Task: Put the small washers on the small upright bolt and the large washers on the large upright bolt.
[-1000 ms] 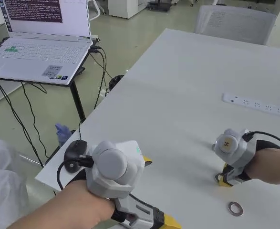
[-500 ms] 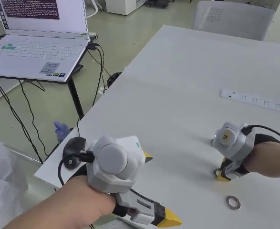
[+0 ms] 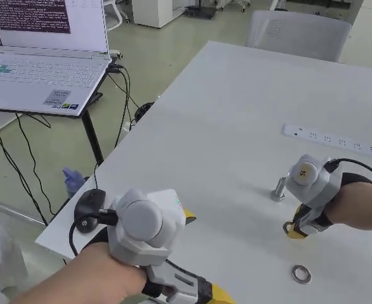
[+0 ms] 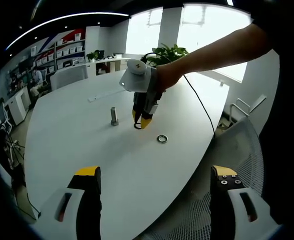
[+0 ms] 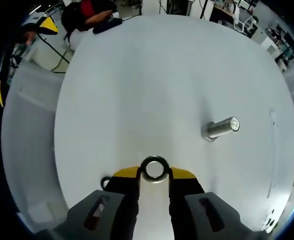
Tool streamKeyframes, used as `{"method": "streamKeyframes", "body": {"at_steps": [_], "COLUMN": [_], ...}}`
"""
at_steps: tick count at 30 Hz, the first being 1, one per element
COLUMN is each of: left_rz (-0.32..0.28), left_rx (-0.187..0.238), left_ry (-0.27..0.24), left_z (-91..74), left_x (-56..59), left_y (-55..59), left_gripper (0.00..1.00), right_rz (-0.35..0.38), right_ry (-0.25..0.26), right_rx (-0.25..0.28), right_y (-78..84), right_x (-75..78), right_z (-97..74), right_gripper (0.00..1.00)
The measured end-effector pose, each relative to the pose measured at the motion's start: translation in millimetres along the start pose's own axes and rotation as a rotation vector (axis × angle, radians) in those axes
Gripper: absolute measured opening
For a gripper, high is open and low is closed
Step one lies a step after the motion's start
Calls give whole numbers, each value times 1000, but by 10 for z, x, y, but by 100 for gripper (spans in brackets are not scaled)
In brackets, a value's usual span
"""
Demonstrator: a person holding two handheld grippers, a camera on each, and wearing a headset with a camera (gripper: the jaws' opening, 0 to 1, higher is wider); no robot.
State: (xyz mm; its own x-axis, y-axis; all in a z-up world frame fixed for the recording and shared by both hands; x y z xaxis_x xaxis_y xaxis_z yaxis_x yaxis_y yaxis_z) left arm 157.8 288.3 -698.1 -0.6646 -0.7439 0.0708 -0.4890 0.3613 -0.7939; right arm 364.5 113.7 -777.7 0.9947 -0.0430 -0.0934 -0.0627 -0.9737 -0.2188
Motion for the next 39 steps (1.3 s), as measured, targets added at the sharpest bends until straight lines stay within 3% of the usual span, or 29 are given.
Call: {"method": "streamKeyframes", "body": {"at_steps": [15, 25, 39], "left_rz": [2, 3, -14], "left_rx": [2, 6, 0], "left_ry": [-2, -3, -8], "left_z": [33, 48, 55], "left_x": [-64, -119, -135], "left_y": [-6, -47, -5], "left_gripper": [92, 92, 92], "right_rz": [28, 46, 41], "right_ry": [16, 27, 49], "right_rx": [25, 49, 62], "right_y": [-92, -166, -309], "right_x": [64, 198, 440], "right_z": [-406, -512, -578], "right_gripper": [22, 22, 22]}}
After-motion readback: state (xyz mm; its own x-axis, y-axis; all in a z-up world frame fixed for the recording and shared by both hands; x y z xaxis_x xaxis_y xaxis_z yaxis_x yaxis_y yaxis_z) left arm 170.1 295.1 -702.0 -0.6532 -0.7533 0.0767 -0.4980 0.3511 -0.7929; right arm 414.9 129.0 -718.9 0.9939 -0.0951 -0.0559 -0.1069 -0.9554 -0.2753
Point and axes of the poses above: the centre of the closed fingertips' face, and the gripper's own axes: z roughly forward along the fingers, x roughly to its right, y roughly out of its underside, the point moved 7 cm from there along -z, roughly backward along the fingers, and after that the axes turned 5 degrees about -y, right-handed, at the moved point
